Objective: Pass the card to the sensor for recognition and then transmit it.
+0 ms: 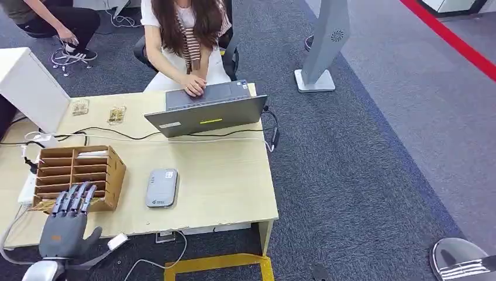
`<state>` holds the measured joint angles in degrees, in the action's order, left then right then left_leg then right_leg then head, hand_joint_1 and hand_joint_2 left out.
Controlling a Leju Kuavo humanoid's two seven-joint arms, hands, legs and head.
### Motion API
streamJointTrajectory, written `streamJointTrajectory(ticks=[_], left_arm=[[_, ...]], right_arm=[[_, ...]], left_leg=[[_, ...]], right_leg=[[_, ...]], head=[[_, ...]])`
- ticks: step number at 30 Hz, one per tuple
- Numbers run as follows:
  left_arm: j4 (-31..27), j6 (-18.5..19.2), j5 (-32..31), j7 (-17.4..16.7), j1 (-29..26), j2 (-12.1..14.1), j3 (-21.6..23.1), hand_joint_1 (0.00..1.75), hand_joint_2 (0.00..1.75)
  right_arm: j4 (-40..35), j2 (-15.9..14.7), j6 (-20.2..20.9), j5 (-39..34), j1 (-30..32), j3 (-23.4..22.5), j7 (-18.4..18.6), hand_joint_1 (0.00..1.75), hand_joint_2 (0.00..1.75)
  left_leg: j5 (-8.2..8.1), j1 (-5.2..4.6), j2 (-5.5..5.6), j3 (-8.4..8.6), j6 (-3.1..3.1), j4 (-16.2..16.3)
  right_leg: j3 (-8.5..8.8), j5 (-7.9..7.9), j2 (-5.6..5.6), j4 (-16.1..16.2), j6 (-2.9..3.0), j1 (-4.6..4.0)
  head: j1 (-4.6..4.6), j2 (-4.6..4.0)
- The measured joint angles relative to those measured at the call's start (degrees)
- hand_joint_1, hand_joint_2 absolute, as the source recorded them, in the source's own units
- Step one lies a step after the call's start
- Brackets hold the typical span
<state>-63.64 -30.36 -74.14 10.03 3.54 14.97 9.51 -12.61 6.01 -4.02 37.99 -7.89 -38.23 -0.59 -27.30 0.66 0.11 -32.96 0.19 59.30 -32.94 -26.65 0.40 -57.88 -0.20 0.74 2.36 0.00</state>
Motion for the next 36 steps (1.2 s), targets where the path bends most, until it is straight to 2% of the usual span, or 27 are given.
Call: streamJointTrajectory(ticks=[4,13,25,36], left_arm=[[2.38,-0.33,-0.83,-1.62,0.24,-0.33,-1.92,0.00,1.75],[4.57,-0.83,-1.42,-1.94,1.46,-0.70,-4.15,0.00,1.75],[5.35,-1.49,-1.68,-1.70,2.08,-1.26,-4.46,0.00,1.75],[4.37,-0.37,-2.01,-2.18,4.13,-1.81,-4.65,0.00,1.75]], right_arm=[[-0.02,0.00,-0.02,0.15,-0.02,-0.02,0.00,0.00,0.00],[-0.02,0.00,0.00,0.00,-0.08,-0.13,0.00,0.00,0.00],[-0.02,0.00,0.00,-0.18,-0.12,-0.39,-0.09,0.00,0.00],[-0.02,0.00,0.09,-0.02,-0.20,-0.48,-0.33,0.00,0.00]], left_leg=[[0.00,0.00,0.00,0.00,0.00,0.00],[0.01,0.00,0.00,0.00,-0.01,0.00],[0.01,0.00,0.00,0.00,-0.02,0.00],[0.03,0.00,0.00,0.01,-0.01,0.01]], right_leg=[[0.00,0.00,0.00,0.00,0.00,0.00],[0.00,0.01,-0.01,0.00,0.00,0.00],[-0.01,0.01,-0.02,0.00,0.00,0.00],[0.00,0.02,-0.01,0.00,0.00,0.00]], head=[[0.02,0.00],[0.00,0.00],[0.00,0.00],[0.02,0.00]])
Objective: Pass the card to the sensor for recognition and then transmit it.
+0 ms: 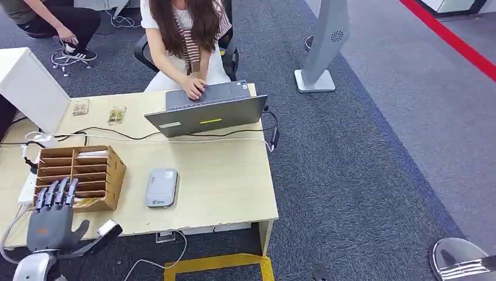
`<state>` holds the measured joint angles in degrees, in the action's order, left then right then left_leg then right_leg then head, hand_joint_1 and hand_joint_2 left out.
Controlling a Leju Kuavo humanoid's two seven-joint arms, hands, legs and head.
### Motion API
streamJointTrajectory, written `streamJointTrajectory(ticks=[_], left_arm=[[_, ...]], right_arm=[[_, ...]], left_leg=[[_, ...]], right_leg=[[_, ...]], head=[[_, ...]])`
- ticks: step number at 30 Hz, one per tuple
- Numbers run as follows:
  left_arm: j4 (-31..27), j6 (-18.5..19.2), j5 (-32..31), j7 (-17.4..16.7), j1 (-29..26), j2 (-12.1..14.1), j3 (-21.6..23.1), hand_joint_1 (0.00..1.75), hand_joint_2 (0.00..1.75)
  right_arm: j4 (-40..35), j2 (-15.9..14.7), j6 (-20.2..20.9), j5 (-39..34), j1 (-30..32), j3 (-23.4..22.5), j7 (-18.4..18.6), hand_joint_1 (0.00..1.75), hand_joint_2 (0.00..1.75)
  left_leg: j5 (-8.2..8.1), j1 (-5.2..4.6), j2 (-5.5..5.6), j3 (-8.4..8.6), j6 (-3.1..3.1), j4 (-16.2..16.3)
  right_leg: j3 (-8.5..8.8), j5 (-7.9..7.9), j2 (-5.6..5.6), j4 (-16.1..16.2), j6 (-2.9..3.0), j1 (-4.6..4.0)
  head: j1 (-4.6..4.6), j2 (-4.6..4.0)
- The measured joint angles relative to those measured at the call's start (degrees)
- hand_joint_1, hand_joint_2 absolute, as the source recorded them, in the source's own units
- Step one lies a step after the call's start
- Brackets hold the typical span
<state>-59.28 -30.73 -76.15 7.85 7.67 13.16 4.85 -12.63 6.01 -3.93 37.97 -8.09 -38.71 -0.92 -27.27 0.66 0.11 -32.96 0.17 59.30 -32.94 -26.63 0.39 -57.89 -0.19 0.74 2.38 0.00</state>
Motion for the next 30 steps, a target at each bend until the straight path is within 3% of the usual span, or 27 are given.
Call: streamJointTrajectory(ticks=[12,23,24,30], left_arm=[[-0.02,2.73,-0.81,-1.70,1.90,-0.66,0.00,0.00,1.75],[-0.02,2.82,-0.96,-1.84,1.92,-0.96,0.00,0.00,1.75],[0.00,2.82,-0.96,-1.86,1.93,-0.96,0.00,1.75,1.75],[0.20,3.60,-0.48,-1.23,2.02,-0.96,0.00,1.75,1.75]], right_arm=[[0.00,0.00,0.87,0.57,-0.21,0.00,0.15,0.00,0.00],[0.00,0.00,0.90,0.61,-0.31,0.00,0.17,0.00,0.00],[0.00,0.00,0.94,0.63,-0.31,0.00,0.17,0.00,0.00],[0.00,0.00,0.98,1.00,-0.38,0.00,0.33,0.00,0.00]], left_leg=[[0.00,0.00,0.00,0.00,0.00,0.00],[0.00,0.00,0.00,-0.01,0.00,0.00],[0.00,0.00,0.00,0.00,0.00,0.00],[0.00,0.00,0.00,-0.01,0.00,0.00]], right_leg=[[0.00,0.00,0.00,0.00,0.00,0.00],[-0.01,0.00,0.00,0.00,0.00,0.00],[-0.01,0.00,0.00,0.00,0.00,0.00],[0.00,0.00,0.00,0.00,0.00,0.00]], head=[[0.00,0.00],[0.00,0.00],[0.00,0.00],[0.00,0.00]])
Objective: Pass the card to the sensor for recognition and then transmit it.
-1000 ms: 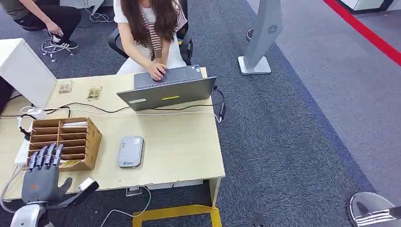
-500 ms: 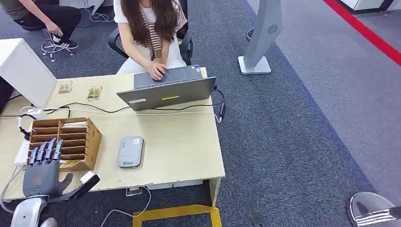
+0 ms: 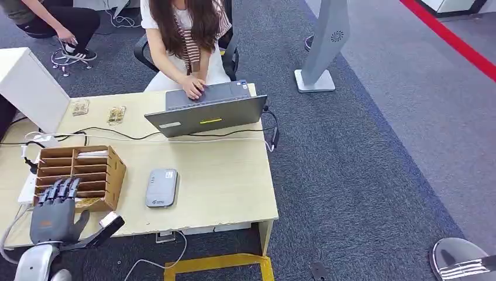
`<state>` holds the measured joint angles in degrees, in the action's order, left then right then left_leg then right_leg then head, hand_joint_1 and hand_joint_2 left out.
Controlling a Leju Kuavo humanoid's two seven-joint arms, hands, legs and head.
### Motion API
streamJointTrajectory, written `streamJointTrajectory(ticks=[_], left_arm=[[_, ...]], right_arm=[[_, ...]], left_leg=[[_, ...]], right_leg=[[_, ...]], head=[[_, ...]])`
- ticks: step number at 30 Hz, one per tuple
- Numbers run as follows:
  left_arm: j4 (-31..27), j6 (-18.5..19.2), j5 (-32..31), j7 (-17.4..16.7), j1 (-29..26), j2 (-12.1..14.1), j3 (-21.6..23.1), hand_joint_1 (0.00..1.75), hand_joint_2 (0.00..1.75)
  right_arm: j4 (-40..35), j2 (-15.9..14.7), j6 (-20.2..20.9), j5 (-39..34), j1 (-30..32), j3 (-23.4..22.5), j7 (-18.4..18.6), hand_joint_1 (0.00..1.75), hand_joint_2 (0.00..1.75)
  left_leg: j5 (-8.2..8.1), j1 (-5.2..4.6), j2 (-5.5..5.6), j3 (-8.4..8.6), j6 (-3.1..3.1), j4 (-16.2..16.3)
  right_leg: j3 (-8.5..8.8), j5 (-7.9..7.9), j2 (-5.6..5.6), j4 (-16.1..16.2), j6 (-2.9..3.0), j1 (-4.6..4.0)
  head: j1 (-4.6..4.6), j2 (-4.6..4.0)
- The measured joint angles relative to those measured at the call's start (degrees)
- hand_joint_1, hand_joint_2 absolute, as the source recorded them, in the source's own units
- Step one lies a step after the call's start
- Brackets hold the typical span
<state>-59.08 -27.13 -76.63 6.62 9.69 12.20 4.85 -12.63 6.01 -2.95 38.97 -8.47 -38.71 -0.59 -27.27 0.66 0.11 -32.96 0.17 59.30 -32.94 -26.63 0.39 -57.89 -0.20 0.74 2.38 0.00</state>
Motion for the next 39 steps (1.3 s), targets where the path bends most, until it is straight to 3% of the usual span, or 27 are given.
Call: streamJointTrajectory(ticks=[25,29,39], left_arm=[[-0.09,0.88,2.89,1.27,0.63,-0.52,0.02,1.75,1.75],[-4.18,1.51,3.50,1.32,-0.11,-0.92,0.02,1.75,1.75],[-24.64,7.26,5.25,0.90,-2.99,-0.52,2.21,1.75,1.75]], right_arm=[[0.00,0.00,0.66,0.20,-0.12,0.00,0.44,0.00,0.00],[0.00,0.00,0.77,0.11,-0.11,0.00,0.33,0.00,0.00],[0.00,-0.13,0.70,-0.83,0.56,-0.28,-0.63,0.00,0.00]], left_leg=[[0.00,0.00,0.00,0.01,0.00,0.00],[0.00,0.00,0.00,0.00,0.00,0.00],[0.00,0.00,0.00,-0.01,0.00,0.01]], right_leg=[[0.00,0.00,0.00,0.00,0.00,0.00],[-0.01,0.00,0.01,0.00,0.00,0.00],[-0.03,0.00,0.01,0.00,0.00,0.00]], head=[[0.00,0.00],[0.00,0.00],[0.00,0.00]])
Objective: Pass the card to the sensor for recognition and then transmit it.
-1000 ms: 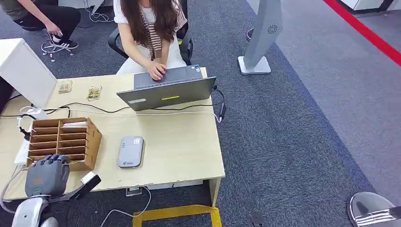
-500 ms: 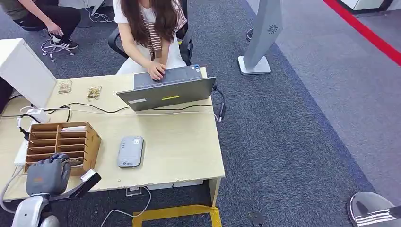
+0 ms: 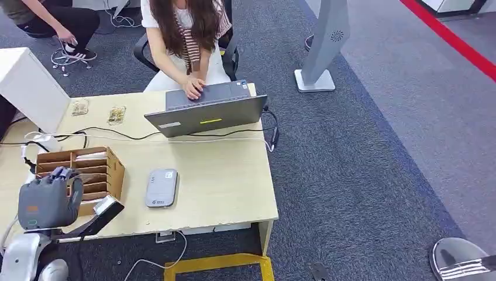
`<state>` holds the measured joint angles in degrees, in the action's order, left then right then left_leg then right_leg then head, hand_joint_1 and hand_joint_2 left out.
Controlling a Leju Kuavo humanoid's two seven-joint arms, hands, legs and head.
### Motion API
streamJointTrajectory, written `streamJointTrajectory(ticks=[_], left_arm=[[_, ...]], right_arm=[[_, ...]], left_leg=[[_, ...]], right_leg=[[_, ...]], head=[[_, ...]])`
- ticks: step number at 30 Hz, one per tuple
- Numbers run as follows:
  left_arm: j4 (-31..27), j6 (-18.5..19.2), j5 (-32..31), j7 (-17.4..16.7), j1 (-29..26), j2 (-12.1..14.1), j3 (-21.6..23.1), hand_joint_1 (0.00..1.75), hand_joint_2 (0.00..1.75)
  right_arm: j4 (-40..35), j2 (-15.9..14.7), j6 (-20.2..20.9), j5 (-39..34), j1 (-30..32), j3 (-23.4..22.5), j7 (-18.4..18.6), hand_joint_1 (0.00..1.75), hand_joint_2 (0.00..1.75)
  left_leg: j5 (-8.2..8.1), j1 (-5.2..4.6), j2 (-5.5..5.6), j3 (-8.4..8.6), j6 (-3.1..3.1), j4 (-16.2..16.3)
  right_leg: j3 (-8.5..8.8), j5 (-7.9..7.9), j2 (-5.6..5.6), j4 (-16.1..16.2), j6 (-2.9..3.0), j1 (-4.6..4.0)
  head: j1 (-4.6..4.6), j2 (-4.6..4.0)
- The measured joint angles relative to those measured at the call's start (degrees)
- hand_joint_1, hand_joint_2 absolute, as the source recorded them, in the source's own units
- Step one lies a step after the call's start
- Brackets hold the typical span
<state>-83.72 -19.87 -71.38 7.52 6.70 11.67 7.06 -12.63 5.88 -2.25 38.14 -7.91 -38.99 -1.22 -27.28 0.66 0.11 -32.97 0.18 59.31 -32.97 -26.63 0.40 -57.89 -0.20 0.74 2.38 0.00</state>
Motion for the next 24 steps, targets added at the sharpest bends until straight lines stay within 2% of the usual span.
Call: streamJointTrajectory(ticks=[5,9,11,18,24], left_arm=[[-7.22,0.28,0.20,-0.54,0.74,0.33,1.59,1.75,1.75],[-5.36,0.06,-2.23,-2.12,7.46,0.24,2.36,1.75,1.75],[-2.37,-0.77,-3.92,-2.54,11.58,0.09,2.60,1.75,1.75],[16.52,-0.77,-6.54,-2.38,27.61,-1.95,4.42,1.75,1.75],[28.54,1.85,-7.45,-2.86,36.03,-4.15,6.01,1.75,1.75]], right_arm=[[0.00,-0.02,0.15,0.83,0.18,-0.17,0.04,0.00,0.00],[-0.02,-0.02,0.48,2.71,-0.46,0.00,1.01,0.00,0.00],[-0.02,0.02,0.74,3.48,-1.07,0.28,1.38,0.00,0.00],[0.00,0.63,1.22,5.68,-3.13,1.99,3.13,0.00,0.00],[0.02,1.38,1.25,6.16,-3.98,2.99,3.74,0.00,0.00]], left_leg=[[0.01,0.00,0.00,0.00,0.00,0.00],[0.18,0.01,0.12,-0.10,-0.02,0.01],[0.24,0.00,0.12,-0.09,-0.08,0.01],[0.60,0.01,0.09,-0.30,-0.10,0.02],[0.61,0.00,0.08,-0.36,-0.08,0.03]], right_leg=[[-0.03,0.00,-0.01,0.00,0.00,0.00],[-0.06,0.10,-0.12,-0.01,0.06,-0.01],[-0.09,0.22,-0.11,-0.01,0.12,0.00],[-0.33,0.57,-0.06,-0.04,0.11,-0.01],[-0.37,0.58,-0.03,-0.04,0.09,-0.01]], head=[[-0.02,0.00],[0.00,0.00],[-0.02,0.00],[-0.02,0.00],[-0.04,0.00]])
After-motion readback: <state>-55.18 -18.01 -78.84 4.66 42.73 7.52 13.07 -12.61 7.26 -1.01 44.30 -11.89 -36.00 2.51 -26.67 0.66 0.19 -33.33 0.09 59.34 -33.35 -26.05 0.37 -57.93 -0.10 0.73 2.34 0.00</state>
